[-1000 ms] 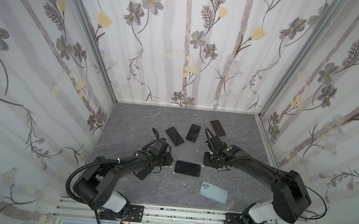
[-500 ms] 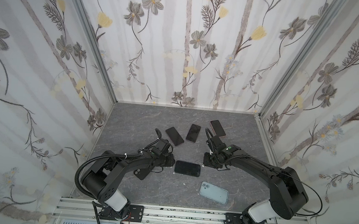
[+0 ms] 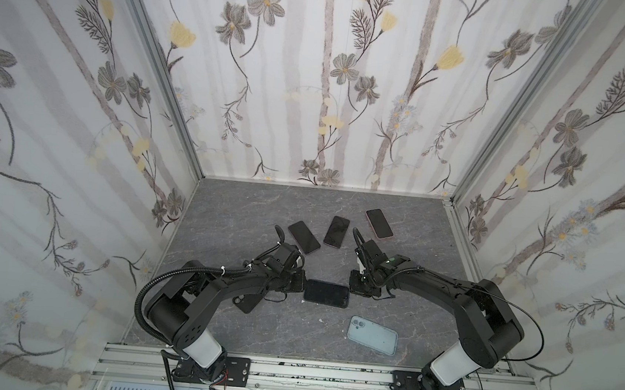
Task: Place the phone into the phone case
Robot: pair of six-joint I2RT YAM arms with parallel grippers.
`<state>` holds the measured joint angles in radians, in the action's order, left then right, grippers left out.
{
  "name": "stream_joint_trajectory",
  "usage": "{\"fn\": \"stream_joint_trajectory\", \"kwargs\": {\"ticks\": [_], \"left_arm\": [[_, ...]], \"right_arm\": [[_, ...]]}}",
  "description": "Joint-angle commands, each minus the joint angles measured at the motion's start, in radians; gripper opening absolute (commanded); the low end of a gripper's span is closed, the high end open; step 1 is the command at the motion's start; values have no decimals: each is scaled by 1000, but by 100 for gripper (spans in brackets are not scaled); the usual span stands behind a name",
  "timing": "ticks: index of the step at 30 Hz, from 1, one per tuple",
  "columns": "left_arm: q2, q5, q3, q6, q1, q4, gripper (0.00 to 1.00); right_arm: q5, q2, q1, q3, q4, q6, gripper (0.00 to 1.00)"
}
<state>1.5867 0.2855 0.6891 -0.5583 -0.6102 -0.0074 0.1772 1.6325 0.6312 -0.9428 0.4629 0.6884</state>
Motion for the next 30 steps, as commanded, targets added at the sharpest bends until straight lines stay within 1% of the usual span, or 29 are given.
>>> {"fn": "stream_joint_trajectory", "kwargs": {"ticks": [1, 7, 10, 19, 25, 29, 30], "left_arm": [[2, 19, -17, -18, -6, -23, 25], [6, 14, -39, -29, -15, -3, 22], [7, 8, -45, -30, -16, -3, 21], [9, -27, -45, -26, -29, -36, 20], [15, -49, -49, -43, -34, -31, 18], [0, -67, -58, -63, -33, -21, 18], [-8, -76, -65, -62, -34, -12, 18]], "right_arm": [[26, 8, 2, 7, -40, 14, 17], [33, 42, 2, 20, -49, 14, 17], [29, 55, 1, 25, -44, 16, 11], [-9, 96, 6, 50, 52, -10, 9], [-79, 154, 25, 33, 93, -41, 9], [-201, 181, 88, -52, 192, -36, 11], [-257, 184, 111, -77, 226, -29, 12]]}}
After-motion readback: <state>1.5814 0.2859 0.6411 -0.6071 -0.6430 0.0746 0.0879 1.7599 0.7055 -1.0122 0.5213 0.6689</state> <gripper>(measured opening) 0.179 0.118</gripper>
